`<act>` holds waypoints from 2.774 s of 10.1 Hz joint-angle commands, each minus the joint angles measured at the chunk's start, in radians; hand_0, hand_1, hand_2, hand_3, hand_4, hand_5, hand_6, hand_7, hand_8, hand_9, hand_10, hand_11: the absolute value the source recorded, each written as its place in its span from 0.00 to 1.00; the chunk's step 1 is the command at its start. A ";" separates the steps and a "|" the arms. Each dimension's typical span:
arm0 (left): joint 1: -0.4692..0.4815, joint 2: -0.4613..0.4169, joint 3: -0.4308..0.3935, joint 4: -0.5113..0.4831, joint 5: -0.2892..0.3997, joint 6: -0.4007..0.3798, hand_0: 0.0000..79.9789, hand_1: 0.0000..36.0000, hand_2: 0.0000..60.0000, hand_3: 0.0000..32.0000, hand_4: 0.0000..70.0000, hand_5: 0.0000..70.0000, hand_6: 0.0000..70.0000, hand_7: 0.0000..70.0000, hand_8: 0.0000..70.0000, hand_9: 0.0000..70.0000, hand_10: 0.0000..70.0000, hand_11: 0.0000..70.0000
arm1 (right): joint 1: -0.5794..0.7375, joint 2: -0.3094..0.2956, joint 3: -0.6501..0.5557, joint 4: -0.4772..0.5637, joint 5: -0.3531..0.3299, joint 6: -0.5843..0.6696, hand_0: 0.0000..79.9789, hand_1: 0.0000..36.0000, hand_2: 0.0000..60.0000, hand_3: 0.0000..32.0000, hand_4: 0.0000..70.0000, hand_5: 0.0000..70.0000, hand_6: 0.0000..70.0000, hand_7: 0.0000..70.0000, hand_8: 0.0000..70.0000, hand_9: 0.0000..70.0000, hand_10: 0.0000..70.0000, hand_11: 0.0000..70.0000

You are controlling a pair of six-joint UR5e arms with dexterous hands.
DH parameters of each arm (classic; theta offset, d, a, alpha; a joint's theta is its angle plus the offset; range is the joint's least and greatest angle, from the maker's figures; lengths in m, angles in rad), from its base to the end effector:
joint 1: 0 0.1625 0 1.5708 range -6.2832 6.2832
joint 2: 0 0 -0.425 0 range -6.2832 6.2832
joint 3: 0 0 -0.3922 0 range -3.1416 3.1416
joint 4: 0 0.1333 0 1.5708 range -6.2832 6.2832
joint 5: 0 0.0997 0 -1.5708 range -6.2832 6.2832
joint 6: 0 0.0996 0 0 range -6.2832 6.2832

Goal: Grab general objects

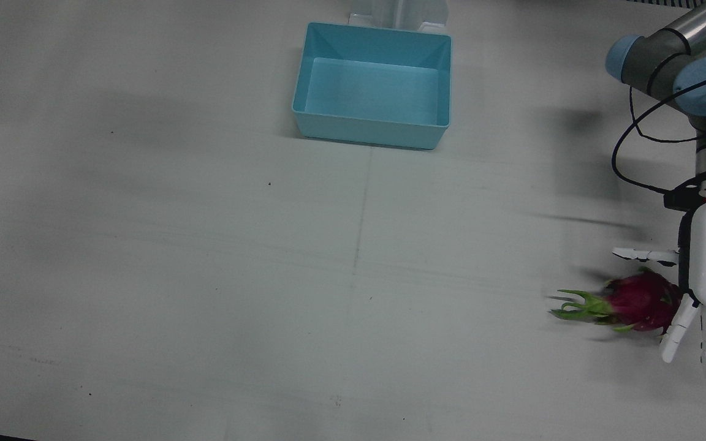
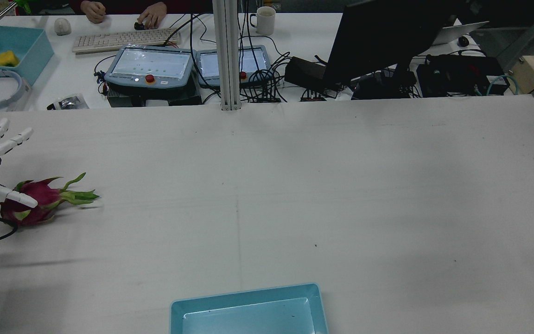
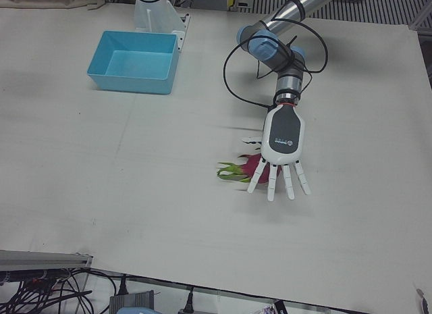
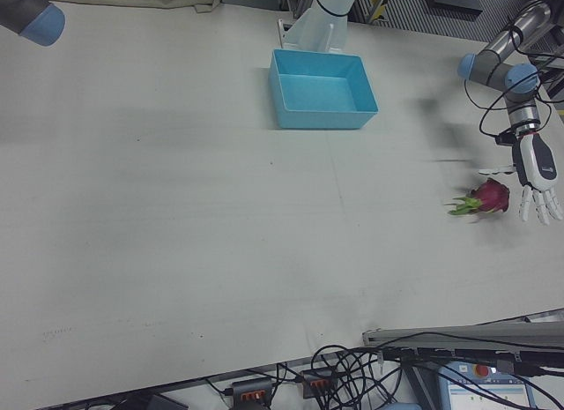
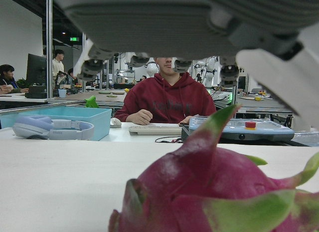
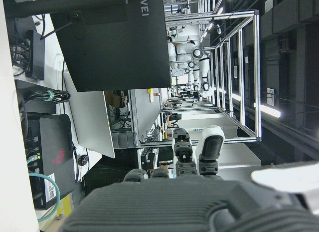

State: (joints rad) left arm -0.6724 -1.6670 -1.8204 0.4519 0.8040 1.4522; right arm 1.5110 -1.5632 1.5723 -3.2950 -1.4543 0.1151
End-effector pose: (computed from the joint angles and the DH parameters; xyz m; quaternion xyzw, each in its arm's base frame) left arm 0.2421 -0.4515 0.5593 0.4371 0.5204 -0.4965 0.5400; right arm 0.1160 -0.4868 0.6968 0.0132 0.6545 -0.7536 0.0589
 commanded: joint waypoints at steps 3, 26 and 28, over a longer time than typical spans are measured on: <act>0.043 -0.013 0.027 0.013 -0.043 -0.001 0.60 0.27 0.00 1.00 0.00 0.05 0.00 0.04 0.00 0.00 0.02 0.04 | 0.000 0.000 0.000 0.000 0.000 0.000 0.00 0.00 0.00 0.00 0.00 0.00 0.00 0.00 0.00 0.00 0.00 0.00; 0.047 -0.102 0.217 0.005 -0.075 0.000 0.59 0.18 0.00 0.00 0.22 0.37 0.30 0.58 0.34 0.25 0.37 0.53 | 0.000 0.000 0.000 0.000 0.000 0.000 0.00 0.00 0.00 0.00 0.00 0.00 0.00 0.00 0.00 0.00 0.00 0.00; 0.047 -0.103 0.216 0.005 -0.075 0.000 0.57 0.05 0.00 0.00 0.50 0.54 0.55 0.73 0.58 0.56 0.67 0.93 | 0.000 0.000 0.000 0.000 0.000 0.000 0.00 0.00 0.00 0.00 0.00 0.00 0.00 0.00 0.00 0.00 0.00 0.00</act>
State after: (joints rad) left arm -0.6260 -1.7621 -1.6143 0.4591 0.7292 1.4526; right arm 1.5110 -1.5631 1.5723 -3.2950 -1.4542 0.1151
